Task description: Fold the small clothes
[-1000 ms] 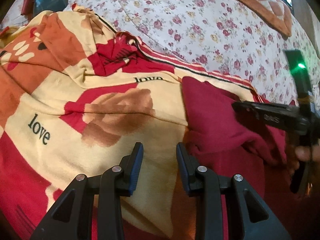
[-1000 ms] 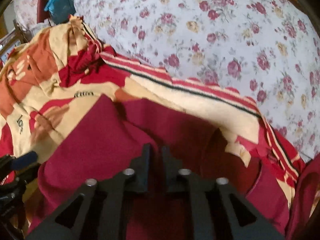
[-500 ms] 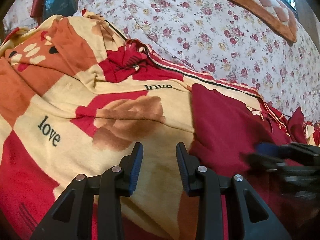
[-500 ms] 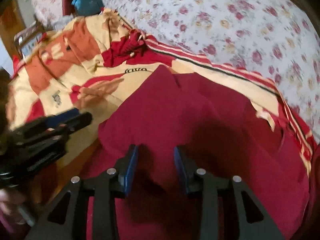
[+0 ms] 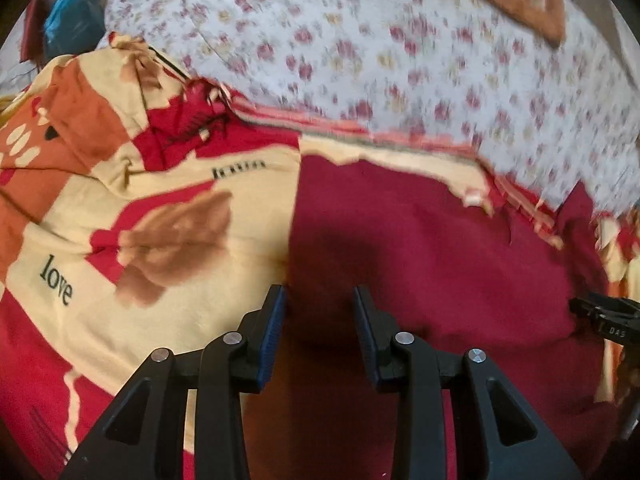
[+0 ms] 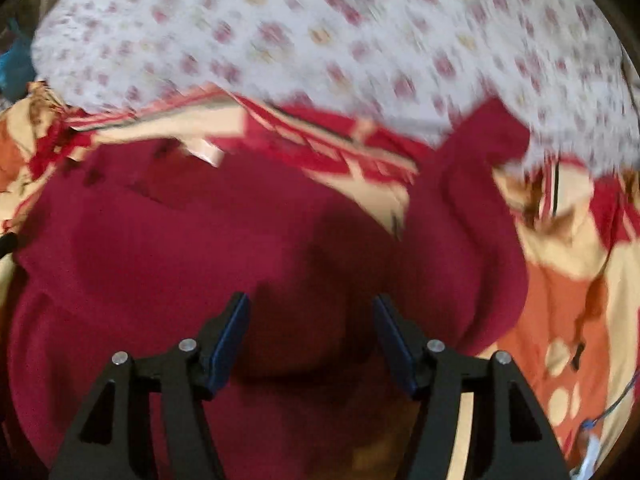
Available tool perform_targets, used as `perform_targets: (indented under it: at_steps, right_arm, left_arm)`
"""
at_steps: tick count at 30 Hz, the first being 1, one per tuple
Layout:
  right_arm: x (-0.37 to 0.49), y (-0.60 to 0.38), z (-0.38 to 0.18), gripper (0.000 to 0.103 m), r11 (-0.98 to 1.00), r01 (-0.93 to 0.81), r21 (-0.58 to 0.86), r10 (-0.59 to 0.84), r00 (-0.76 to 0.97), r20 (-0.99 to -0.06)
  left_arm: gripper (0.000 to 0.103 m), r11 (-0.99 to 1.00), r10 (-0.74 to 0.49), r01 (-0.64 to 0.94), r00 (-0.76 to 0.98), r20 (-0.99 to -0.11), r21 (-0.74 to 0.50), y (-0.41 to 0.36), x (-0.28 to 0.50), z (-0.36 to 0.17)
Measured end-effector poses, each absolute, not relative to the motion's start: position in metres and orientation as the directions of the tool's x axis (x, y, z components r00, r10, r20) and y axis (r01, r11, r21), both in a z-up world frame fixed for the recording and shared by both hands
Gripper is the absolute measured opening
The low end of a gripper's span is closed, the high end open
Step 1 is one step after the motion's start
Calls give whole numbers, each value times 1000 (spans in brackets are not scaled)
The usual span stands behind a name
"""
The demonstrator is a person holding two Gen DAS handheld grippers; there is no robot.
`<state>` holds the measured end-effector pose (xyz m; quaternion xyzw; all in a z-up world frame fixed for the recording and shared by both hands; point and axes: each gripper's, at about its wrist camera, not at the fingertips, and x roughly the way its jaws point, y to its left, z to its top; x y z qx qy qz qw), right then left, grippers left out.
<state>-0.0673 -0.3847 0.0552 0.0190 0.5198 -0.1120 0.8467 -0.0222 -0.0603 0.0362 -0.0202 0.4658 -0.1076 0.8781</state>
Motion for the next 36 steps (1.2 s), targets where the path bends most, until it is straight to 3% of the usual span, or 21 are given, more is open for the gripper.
perform_targets:
  at_steps: [6,10,12,14,19,24,31,36]
  right_arm:
    - [-78,-390,57,67,969,236,-73,-181,476,-861]
    - [-82,-384,57,67,970,233,-70,-180,492,-852]
    - [-80,-381,44,68,970,226,-90,-189,472,-861]
    - [-83,-381,44,70,966,243,-85,-200,497,-845]
    - [-95,-376,48,71,958,273,-86,-225,532,-816]
    - [-120,-367,74,77,959,270,-93,-234,559,-795]
    - [-154,-361,94,78,949,282,-141,-277,534,-799]
    - [-162,-370,107,78,945,321,-58,-238,555,-797]
  left_arm:
    - [21,984,-143,175,599,-788,-45,-69,-32,27]
    - [36,982,-184,150,588,-788,-117,-54,-29,20]
    - [39,963,-268,127,566,-780,-238,-38,-23,16]
    - [40,951,-302,122,567,-767,-284,-34,-23,14]
    - [49,967,-253,161,574,-779,-195,-52,-27,14]
    - [50,969,-245,163,574,-782,-184,-54,-26,14]
    - [51,972,-233,166,574,-785,-168,-54,-26,14]
    - [51,972,-230,166,574,-786,-163,-54,-26,13]
